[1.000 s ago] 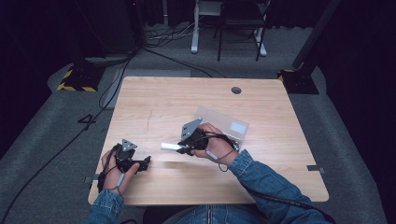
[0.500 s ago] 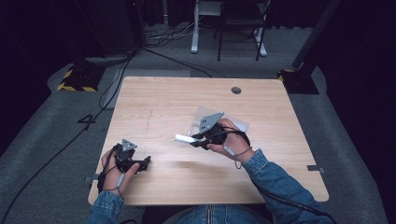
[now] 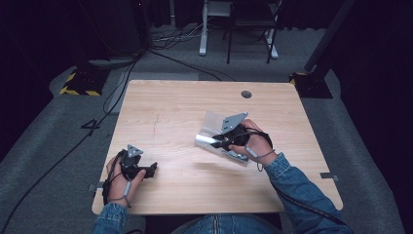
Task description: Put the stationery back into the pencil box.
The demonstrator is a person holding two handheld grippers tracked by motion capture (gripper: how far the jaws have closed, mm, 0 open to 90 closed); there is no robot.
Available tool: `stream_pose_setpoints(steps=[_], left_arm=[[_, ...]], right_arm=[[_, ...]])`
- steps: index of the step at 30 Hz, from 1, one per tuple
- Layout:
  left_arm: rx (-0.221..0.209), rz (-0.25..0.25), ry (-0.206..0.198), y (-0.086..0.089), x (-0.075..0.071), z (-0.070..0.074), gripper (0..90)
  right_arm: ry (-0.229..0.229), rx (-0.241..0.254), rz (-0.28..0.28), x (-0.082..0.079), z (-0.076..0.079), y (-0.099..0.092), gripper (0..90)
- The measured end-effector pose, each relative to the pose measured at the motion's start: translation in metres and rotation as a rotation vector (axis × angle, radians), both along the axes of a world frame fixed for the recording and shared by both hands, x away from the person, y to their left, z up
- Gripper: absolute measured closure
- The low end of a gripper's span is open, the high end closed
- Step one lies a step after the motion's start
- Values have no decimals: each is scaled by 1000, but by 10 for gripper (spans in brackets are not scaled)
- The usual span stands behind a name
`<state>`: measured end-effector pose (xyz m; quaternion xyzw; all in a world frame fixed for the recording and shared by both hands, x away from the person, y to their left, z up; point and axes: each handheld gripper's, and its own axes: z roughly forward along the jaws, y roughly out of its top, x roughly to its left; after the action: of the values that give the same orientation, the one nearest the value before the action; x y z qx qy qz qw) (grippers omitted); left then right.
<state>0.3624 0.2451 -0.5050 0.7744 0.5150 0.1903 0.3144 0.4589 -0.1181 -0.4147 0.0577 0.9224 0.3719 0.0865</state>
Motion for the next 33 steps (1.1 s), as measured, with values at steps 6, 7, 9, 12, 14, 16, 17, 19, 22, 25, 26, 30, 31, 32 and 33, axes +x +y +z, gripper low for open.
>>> stream_pose_setpoints(steps=[6,7,9,12,14,16,17,19,22,25,26,30,31,32,33], left_arm=[[0,1,1,0,0,0,88],[0,0,0,0,0,0,88],[0,-1,0,0,0,0,88],[0,1,1,0,0,0,88],[0,0,1,0,0,0,88],[0,0,1,0,0,0,88],[0,0,1,0,0,0,88],[0,0,1,0,0,0,88],[0,1,1,0,0,0,88],[0,1,1,0,0,0,88],[-1,1,1,0,0,0,88],[0,1,1,0,0,0,88],[0,0,1,0,0,0,88],[0,1,1,0,0,0,88],[0,0,1,0,0,0,88]], right_arm=[[-2,-25,-27,11,-3,-14,720],[-4,-30,-33,14,-4,-16,720],[0,-33,-35,15,-4,-17,720],[2,-47,-58,22,-8,-21,719],[5,-48,-59,23,-8,-21,719],[2,-65,-60,25,-12,-22,719],[0,-72,-65,25,-13,-22,719],[2,-86,-62,27,-16,-23,719],[-3,-108,-63,29,-21,-25,719],[0,-125,-67,31,-25,-25,720],[3,-128,-72,31,-27,-26,719],[10,-152,-67,33,-32,-26,719],[12,-158,-61,33,-33,-25,719],[17,-161,-66,33,-34,-25,719],[19,-163,-65,33,-35,-24,719]])
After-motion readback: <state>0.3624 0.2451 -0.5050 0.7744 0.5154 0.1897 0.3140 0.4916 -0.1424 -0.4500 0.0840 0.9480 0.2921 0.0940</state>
